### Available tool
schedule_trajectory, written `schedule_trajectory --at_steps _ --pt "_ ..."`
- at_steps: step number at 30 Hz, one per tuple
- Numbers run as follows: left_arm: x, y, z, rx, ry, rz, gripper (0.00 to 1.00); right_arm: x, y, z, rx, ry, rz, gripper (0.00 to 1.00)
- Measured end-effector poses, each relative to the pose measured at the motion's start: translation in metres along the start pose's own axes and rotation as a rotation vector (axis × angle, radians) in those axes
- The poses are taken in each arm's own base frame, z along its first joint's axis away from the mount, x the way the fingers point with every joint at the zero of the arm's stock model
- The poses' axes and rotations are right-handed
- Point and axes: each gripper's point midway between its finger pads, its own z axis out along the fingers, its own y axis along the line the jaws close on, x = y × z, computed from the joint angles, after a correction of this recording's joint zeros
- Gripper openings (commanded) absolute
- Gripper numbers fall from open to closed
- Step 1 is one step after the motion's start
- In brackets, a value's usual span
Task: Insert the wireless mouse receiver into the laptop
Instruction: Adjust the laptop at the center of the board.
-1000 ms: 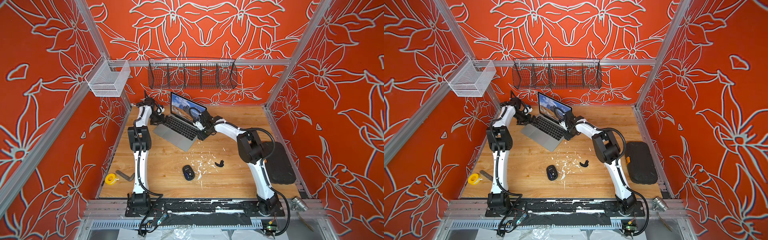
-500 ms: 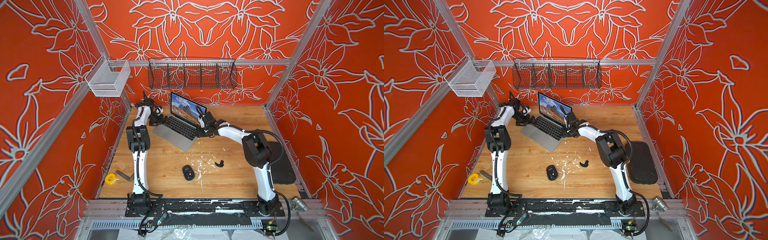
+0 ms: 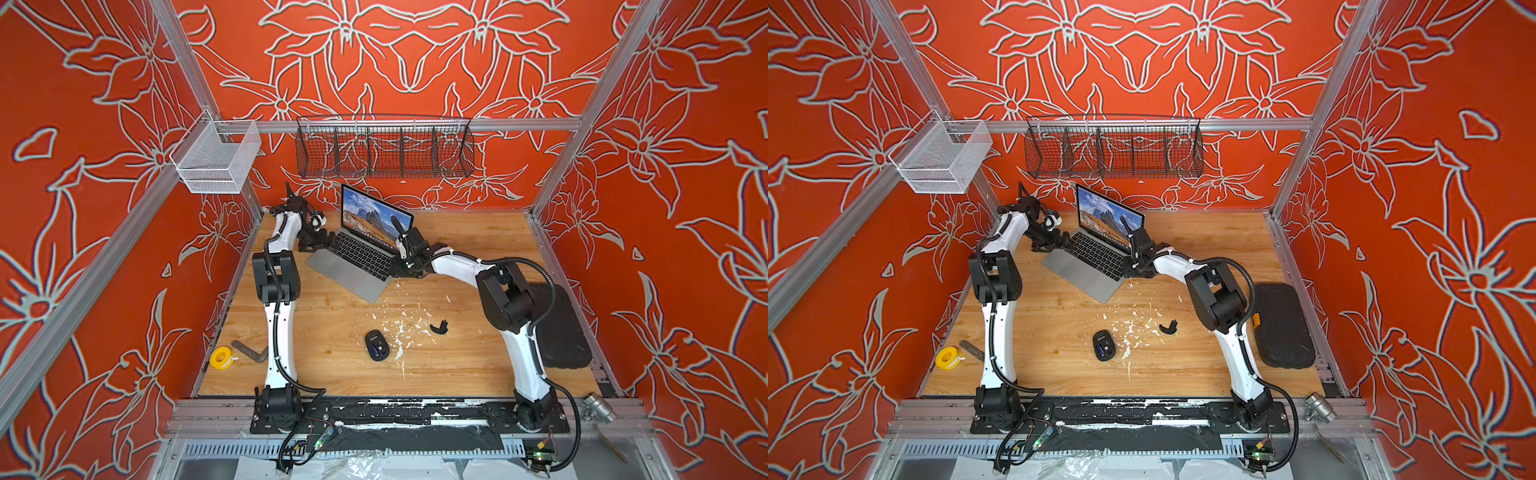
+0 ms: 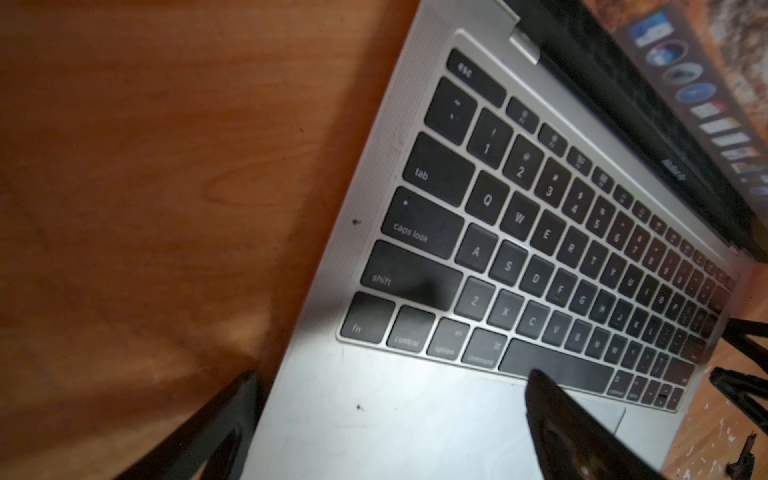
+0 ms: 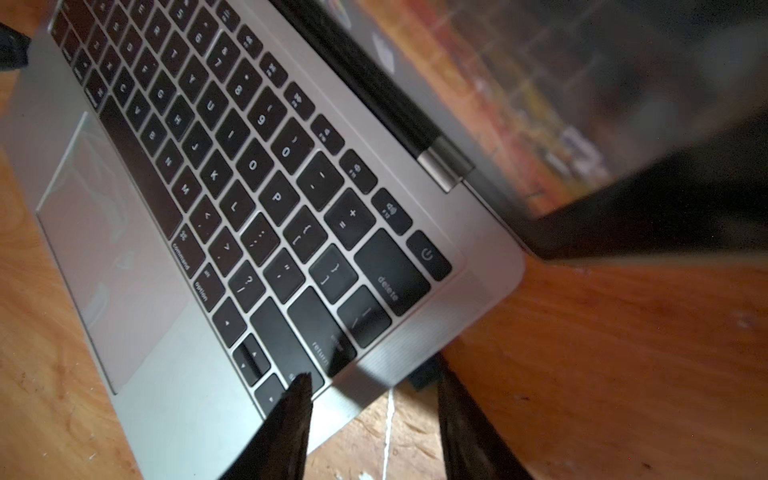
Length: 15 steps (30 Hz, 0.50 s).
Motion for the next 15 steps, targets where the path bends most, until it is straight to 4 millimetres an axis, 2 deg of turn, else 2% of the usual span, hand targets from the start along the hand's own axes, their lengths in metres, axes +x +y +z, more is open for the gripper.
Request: schedule_trajectory --at_steps 4,9,10,11,15 --pt "0.004 0.000 0.000 0.000 0.002 -0.001 0.99 -0.002 0.001 0.001 -0.004 0.003 0.010 0.52" --pt "0.015 -0.001 -0.003 0.016 0.017 -0.022 0.99 -0.001 0.001 -0.004 -0.005 -0.024 -0.015 0.72" --pt "0.019 -0.003 -0.004 0.024 0.026 -0.032 1.00 0.003 0.000 -0.008 0.000 -0.029 -0.029 0.78" --pt "0.021 -0.004 -0.005 0.031 0.032 -0.039 1.00 0.008 -0.003 -0.013 0.010 -0.029 -0.039 0.80" --pt "0.035 -0.012 -0.007 0.069 0.055 -0.072 0.99 0.031 -0.013 -0.053 0.041 -0.029 -0.119 0.79"
